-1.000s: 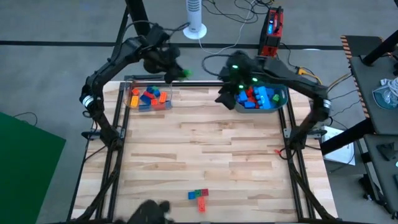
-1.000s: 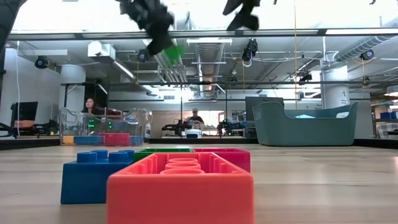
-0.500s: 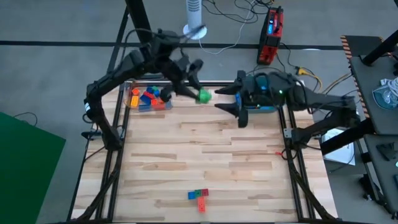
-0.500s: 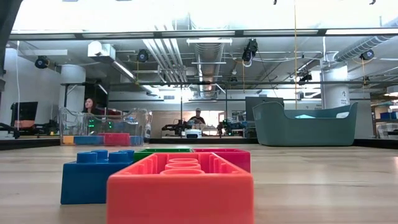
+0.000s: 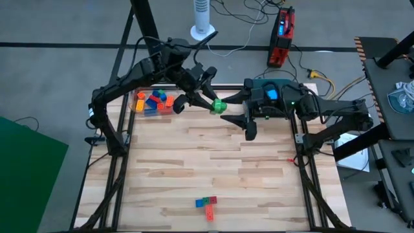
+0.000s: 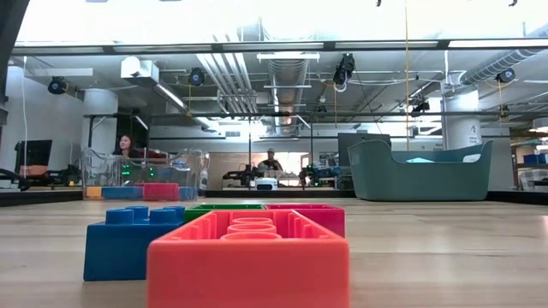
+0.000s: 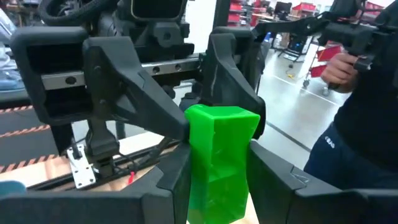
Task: Sort blocks by size
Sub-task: Remove the big green game piece from transparent bin to blue bin
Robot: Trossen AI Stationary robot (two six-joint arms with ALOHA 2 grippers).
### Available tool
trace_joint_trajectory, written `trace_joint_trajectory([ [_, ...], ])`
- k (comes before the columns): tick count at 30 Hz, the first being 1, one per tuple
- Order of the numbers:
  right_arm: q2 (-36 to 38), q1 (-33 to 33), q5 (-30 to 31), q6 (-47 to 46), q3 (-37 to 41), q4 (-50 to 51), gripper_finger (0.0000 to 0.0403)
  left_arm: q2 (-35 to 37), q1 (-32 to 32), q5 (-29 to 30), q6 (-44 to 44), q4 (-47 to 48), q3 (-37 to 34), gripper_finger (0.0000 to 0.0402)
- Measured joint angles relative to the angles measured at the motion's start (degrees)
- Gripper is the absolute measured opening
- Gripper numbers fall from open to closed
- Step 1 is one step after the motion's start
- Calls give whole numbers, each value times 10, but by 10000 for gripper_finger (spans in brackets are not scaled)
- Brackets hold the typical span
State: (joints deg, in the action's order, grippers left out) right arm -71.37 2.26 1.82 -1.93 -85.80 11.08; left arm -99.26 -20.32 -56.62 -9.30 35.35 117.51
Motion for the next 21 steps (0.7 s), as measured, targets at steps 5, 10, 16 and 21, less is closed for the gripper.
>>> trace_joint_trajectory([
  [5,0,1,1,0,-1,-5,259,0,13,5,5,-7,6,112],
  [10,-3,0,-2,13,-1,-10,234,0,26,18,9,-14,5,112],
  [16,-13,0,-1,31,-1,-26,207,0,36,41,12,-34,5,112],
  [21,-18,0,-2,60,-1,-33,211,0,37,50,26,-45,8,112],
])
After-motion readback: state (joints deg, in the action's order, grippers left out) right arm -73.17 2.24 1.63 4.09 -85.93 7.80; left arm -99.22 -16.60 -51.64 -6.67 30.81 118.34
